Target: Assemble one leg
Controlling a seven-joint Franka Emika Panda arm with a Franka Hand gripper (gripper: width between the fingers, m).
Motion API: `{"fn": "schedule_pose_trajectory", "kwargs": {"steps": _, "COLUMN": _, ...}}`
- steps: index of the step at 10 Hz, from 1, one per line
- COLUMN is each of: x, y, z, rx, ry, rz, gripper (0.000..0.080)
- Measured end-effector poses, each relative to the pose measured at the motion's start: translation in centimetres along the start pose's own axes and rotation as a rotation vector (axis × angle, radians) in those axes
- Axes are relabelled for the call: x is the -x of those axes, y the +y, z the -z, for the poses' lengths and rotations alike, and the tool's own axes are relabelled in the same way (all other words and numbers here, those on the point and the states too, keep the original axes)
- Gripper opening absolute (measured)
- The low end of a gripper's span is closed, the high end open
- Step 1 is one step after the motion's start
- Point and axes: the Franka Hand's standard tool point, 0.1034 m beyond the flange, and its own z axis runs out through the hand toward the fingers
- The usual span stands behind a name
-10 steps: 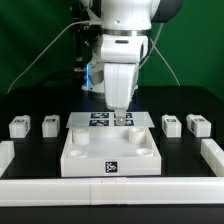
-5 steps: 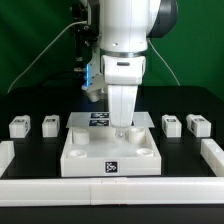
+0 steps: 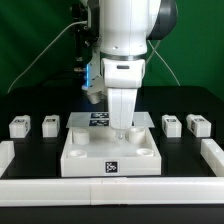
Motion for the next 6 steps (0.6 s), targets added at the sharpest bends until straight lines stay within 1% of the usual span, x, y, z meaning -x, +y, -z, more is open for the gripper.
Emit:
{"fn": "schedule_pose_trajectory", "kwargs": {"steps": 4, "x": 0.06, "y": -0.16, "z": -0.62, "rx": -0.011, "ry": 0.001, "rz": -0.002, "gripper": 0.0650}}
{"fn": "schedule_pose_trajectory", "kwargs": {"steps": 5, "x": 0.06, "y": -0.19, "z": -0.64, "rx": -0.012, "ry": 0.001, "rz": -0.002, "gripper": 0.0291}}
{"fn": "schedule_pose_trajectory", "kwargs": {"steps": 6, "x": 0.06, "y": -0.20, "z": -0.66, "rx": -0.012, "ry": 0.001, "rz": -0.002, "gripper": 0.0154}}
